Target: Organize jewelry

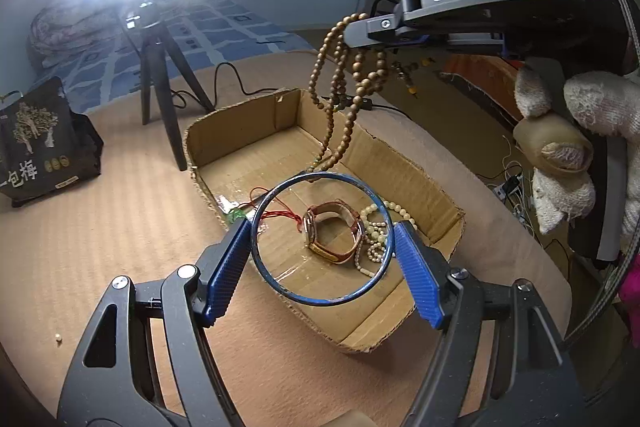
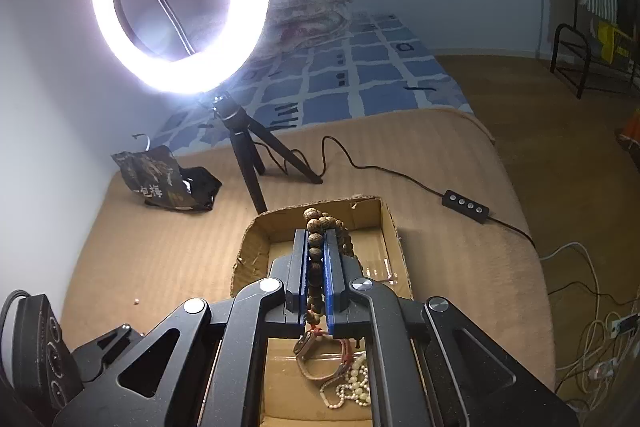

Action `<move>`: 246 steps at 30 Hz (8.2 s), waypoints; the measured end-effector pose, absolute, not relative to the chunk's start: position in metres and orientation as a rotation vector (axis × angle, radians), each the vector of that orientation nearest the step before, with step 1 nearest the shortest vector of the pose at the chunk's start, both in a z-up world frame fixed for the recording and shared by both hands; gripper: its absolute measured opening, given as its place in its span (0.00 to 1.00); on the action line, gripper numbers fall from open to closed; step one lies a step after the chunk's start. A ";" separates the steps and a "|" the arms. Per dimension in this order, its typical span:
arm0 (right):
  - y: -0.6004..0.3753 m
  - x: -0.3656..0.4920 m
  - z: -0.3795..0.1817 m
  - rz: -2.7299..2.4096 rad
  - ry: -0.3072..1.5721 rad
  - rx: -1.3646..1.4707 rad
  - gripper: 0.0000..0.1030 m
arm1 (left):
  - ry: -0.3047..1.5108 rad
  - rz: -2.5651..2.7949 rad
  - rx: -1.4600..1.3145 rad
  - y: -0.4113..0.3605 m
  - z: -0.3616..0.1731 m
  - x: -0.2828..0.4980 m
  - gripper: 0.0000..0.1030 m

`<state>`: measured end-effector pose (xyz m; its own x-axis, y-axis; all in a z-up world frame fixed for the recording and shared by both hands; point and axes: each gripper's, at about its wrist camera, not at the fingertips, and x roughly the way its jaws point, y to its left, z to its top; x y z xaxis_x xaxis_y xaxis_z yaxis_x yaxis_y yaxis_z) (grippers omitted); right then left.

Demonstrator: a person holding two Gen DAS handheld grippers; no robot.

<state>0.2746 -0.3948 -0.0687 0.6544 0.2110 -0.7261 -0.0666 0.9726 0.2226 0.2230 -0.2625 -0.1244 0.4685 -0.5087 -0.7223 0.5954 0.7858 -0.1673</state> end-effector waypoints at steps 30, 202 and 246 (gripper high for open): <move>-0.398 0.260 -0.064 0.116 0.847 0.208 0.56 | 0.861 -0.651 0.150 -0.251 -0.116 0.219 0.74; -0.376 0.197 -0.128 0.145 0.869 0.064 0.09 | 0.821 -0.534 0.060 -0.256 -0.123 0.288 0.06; -0.353 0.166 -0.079 -0.004 0.809 -0.041 0.74 | 0.705 -0.468 0.073 -0.231 -0.056 0.233 0.78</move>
<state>0.1658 -0.3530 -0.0786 0.6906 -0.0193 -0.7230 -0.0118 0.9992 -0.0380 0.2325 -0.2313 -0.0557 0.6631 -0.3899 -0.6389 0.4381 0.8943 -0.0910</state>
